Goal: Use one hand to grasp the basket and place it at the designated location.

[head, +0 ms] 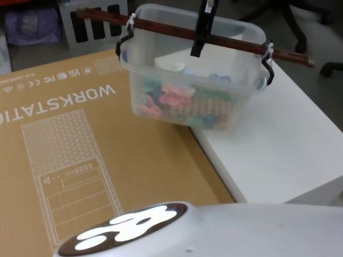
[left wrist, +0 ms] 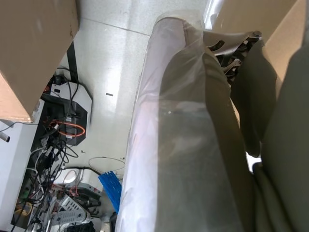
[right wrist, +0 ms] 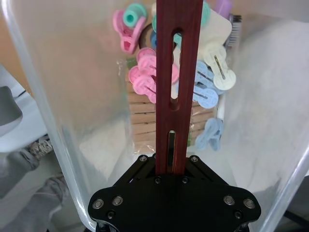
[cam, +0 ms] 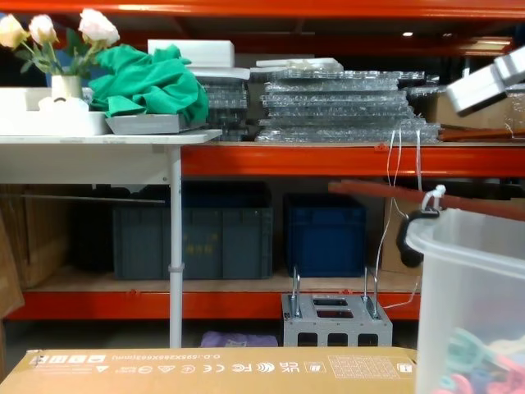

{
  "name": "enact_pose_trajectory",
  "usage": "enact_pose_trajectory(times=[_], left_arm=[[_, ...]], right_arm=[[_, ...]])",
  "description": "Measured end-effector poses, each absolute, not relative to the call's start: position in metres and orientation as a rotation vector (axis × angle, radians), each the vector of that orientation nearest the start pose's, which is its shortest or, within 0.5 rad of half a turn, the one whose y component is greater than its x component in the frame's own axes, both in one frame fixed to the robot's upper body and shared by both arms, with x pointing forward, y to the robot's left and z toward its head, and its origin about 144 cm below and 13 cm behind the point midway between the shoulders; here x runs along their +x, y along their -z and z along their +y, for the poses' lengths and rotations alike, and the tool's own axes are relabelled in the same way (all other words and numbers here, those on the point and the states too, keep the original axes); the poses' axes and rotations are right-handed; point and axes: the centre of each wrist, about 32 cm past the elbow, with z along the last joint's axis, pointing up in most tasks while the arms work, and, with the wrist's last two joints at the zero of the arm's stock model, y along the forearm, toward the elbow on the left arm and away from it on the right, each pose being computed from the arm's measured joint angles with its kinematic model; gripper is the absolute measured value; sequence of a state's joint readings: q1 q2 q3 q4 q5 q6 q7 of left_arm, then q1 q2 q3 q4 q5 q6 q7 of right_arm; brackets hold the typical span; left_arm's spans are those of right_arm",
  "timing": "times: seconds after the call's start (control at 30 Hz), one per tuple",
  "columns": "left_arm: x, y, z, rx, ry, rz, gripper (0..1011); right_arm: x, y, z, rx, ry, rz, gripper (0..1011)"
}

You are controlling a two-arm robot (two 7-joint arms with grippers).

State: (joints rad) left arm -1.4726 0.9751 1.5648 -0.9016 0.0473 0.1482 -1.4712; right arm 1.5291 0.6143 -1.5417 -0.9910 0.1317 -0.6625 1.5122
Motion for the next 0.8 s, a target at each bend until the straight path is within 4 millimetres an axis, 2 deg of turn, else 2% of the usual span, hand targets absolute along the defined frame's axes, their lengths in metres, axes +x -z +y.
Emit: enact_pose_trajectory(times=[0.47,0.6,0.8], left_arm=[[0.616,-1.396,0.496,1.629,-0.178,0.165,0],[0.616,-1.396,0.496,1.629,-0.178,0.165,0],[0.616,-1.396,0.496,1.629,-0.178,0.166,0]], right_arm=[[0.658,-1.419,-0.312,-1.243,-0.582,-0.713,0],[0.654,-1.415,-0.332,-1.252,-0.509,-0.653,0],[0.651,-1.411,-0.350,-1.260,-0.443,-0.599,0]])
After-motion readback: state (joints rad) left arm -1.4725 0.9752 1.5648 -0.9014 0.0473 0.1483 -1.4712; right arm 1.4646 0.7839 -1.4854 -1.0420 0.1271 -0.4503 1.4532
